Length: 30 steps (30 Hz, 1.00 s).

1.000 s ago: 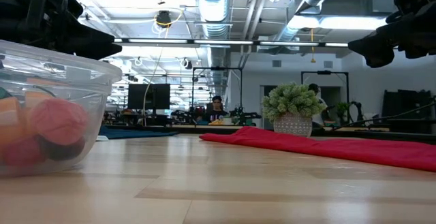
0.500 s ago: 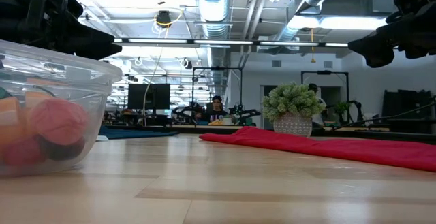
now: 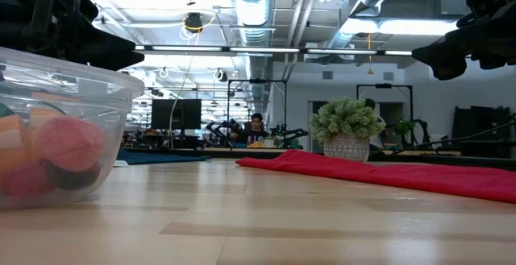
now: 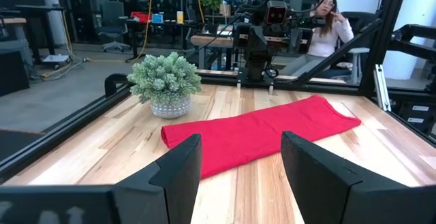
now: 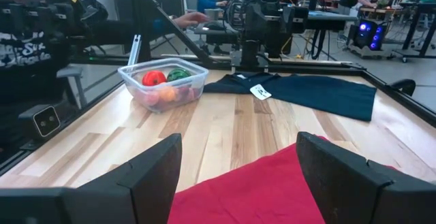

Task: Pick and placing Produce into tupperware
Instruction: Return to Home Position

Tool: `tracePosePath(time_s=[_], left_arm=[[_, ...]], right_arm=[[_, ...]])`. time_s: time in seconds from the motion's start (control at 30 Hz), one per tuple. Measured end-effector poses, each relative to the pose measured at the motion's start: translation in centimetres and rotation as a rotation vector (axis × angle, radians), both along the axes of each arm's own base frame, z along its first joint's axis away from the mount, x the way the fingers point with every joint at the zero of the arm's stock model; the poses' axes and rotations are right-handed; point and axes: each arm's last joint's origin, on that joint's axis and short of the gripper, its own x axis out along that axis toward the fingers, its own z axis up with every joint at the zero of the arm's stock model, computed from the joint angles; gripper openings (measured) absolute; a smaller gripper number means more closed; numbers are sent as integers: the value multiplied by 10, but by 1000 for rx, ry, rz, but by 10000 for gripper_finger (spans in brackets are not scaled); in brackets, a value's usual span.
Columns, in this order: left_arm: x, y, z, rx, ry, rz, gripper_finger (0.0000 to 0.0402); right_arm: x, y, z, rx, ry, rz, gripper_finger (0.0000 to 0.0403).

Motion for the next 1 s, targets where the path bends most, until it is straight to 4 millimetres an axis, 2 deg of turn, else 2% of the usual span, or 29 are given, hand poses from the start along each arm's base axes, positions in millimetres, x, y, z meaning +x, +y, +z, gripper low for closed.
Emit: tracePosePath(time_s=[1.0], left_arm=[[0,0,0,1,-1,0,192]], right_arm=[[0,0,0,0,0,0,313]])
